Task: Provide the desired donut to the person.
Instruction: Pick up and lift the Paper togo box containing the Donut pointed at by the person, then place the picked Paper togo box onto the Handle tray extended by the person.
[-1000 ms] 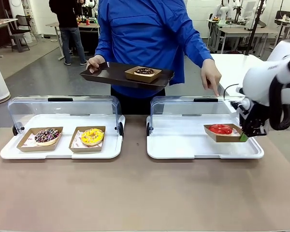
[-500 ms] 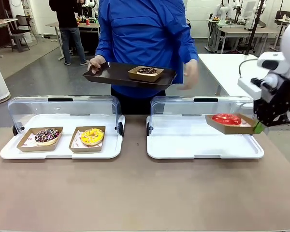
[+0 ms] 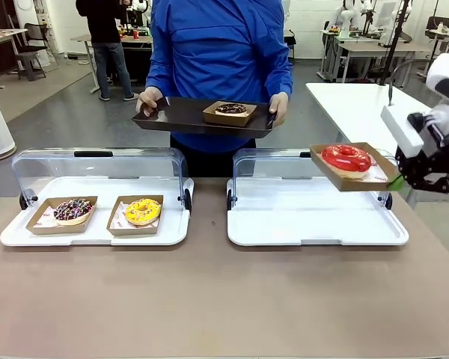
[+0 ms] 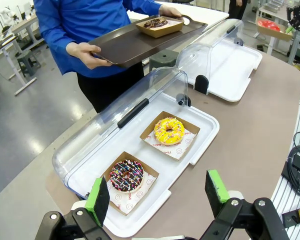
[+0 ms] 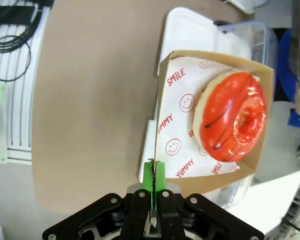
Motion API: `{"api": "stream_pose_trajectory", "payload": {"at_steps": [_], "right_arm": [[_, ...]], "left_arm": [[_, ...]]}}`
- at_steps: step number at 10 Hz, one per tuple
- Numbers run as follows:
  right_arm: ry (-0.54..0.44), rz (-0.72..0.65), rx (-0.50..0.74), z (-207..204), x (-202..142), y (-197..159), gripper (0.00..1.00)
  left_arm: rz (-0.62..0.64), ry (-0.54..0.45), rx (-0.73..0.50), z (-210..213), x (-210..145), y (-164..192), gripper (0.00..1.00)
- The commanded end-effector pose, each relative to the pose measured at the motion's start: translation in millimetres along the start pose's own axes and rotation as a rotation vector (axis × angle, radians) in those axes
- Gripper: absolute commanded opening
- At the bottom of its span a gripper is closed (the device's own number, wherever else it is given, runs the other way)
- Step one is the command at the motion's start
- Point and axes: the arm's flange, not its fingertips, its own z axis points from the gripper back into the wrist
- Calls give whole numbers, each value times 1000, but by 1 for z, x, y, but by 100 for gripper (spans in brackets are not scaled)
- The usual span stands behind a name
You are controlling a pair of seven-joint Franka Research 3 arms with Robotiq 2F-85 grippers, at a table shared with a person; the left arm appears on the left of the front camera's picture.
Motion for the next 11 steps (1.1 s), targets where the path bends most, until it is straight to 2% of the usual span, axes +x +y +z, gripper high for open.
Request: {"api": "stream_pose_trajectory", "payload": {"at_steps": [1,11], "right_arm": [[7,-28,66,5,-7,-18,0],[7,-28,66,5,-7,-18,0]], "left_arm": [[5,-6,-7,0,0,0,100],[5,-6,-7,0,0,0,100]]}}
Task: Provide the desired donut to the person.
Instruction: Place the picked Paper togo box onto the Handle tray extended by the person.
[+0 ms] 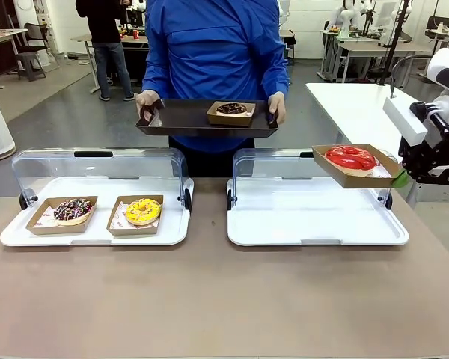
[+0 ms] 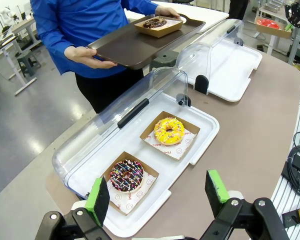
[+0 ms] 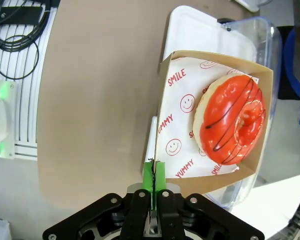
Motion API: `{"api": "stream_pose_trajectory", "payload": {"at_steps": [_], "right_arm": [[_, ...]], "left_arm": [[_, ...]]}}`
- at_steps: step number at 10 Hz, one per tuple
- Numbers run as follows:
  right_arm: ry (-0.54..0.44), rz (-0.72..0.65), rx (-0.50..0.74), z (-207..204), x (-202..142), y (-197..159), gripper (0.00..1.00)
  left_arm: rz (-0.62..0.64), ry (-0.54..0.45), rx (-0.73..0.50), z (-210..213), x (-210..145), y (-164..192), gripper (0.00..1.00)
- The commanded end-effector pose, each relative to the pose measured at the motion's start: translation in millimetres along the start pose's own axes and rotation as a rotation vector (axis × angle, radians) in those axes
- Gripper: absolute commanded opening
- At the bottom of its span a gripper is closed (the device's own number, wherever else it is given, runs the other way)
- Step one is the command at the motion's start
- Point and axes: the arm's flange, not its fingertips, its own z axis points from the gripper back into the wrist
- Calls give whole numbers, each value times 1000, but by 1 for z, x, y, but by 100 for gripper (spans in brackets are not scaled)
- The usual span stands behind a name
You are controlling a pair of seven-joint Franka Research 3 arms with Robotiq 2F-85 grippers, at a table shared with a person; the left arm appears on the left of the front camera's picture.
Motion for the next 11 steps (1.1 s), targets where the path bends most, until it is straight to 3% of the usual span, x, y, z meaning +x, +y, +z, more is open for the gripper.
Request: {"api": "stream_pose_trajectory", "payload": {"at_steps": [1,11], "right_arm": [[11,-13,11,0,1,-2,0],[11,-13,11,0,1,-2,0]], "left_arm": [[5,-6,-7,0,0,0,100],[5,-6,-7,0,0,0,100]]}}
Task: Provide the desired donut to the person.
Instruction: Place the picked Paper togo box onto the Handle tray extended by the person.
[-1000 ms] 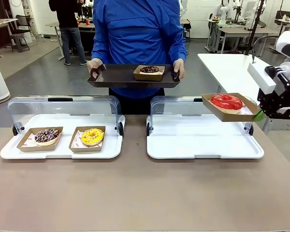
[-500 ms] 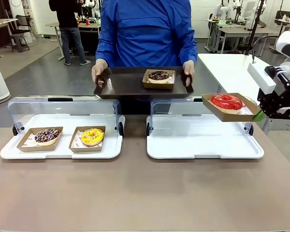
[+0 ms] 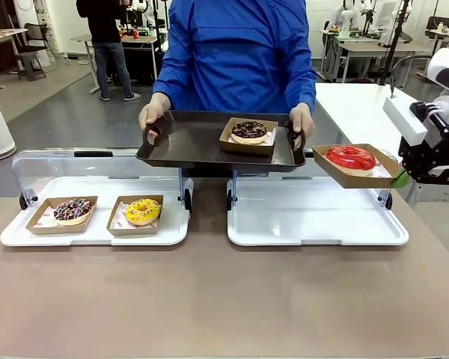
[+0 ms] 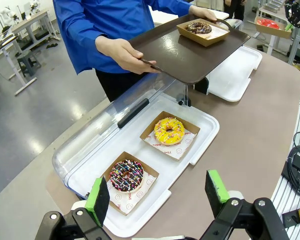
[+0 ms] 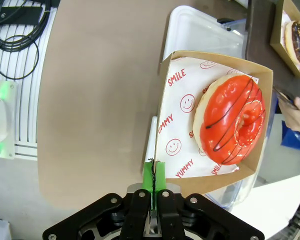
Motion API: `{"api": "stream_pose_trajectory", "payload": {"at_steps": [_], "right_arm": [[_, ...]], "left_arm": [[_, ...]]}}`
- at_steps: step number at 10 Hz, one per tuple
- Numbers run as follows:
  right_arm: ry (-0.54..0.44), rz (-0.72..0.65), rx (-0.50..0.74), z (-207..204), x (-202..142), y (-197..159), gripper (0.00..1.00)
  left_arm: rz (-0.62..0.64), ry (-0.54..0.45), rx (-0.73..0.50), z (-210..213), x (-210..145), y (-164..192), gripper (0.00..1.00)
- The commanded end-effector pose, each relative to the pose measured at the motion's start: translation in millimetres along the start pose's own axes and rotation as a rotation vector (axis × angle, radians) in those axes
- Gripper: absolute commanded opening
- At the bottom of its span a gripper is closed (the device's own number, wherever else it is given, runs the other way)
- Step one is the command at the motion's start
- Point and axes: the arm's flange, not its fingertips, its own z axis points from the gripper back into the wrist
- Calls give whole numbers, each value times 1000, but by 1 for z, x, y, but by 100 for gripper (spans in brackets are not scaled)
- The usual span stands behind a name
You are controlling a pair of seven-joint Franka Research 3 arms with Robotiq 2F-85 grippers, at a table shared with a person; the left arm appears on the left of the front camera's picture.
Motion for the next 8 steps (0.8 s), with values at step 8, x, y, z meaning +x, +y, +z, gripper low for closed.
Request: {"api": "stream_pose_trajectory", "payload": {"at_steps": [8], "right_arm": [[11,-12,11,0,1,-2,0]], "left_arm": [[5,-6,-7,0,0,0,100]]}}
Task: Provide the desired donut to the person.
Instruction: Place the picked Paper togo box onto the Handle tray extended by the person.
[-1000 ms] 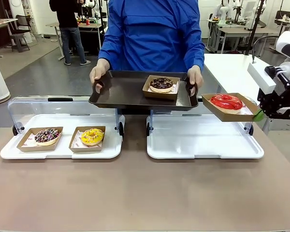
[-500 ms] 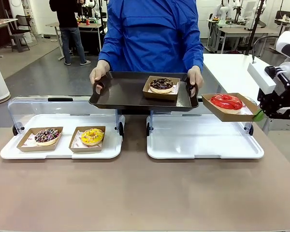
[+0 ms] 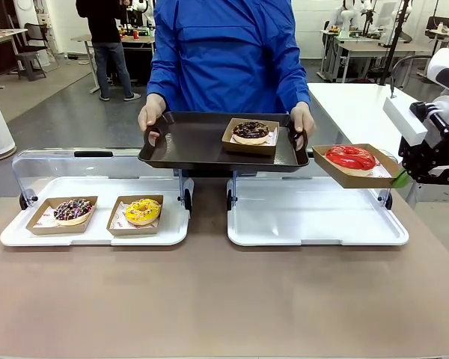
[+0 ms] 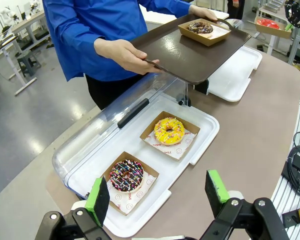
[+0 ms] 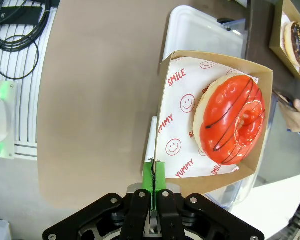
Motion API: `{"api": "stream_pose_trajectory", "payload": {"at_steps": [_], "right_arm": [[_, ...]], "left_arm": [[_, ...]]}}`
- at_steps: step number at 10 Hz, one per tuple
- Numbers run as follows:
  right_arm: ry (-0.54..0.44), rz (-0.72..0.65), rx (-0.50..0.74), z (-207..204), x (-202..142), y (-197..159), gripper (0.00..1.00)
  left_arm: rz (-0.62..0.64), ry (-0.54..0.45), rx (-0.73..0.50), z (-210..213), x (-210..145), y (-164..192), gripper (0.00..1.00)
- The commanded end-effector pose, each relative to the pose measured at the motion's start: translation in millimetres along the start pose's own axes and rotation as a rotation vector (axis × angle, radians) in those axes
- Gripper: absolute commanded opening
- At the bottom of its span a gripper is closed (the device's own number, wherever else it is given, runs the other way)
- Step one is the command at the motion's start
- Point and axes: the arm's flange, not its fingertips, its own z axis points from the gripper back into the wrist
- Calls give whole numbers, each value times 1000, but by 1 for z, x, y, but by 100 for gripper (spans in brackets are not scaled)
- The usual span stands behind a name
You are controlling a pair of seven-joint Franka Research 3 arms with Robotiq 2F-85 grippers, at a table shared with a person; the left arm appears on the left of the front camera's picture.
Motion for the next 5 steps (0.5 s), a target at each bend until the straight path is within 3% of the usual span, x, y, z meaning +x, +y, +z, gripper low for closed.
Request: {"api": "stream_pose_trajectory", "payload": {"at_steps": [1,2,3,5], "right_arm": [[0,0,0,0,0,0,2],[-54,-18,-42,11,36,-22,2],[1,-2,-30,21,75,-42,2],[105,-95,14,29,131,-85,2]], "left_arm": [[5,-6,-7,0,0,0,100],[5,-6,-7,0,0,0,100],[5,-6,-7,0,0,0,100],[5,-6,-7,0,0,0,100]]}}
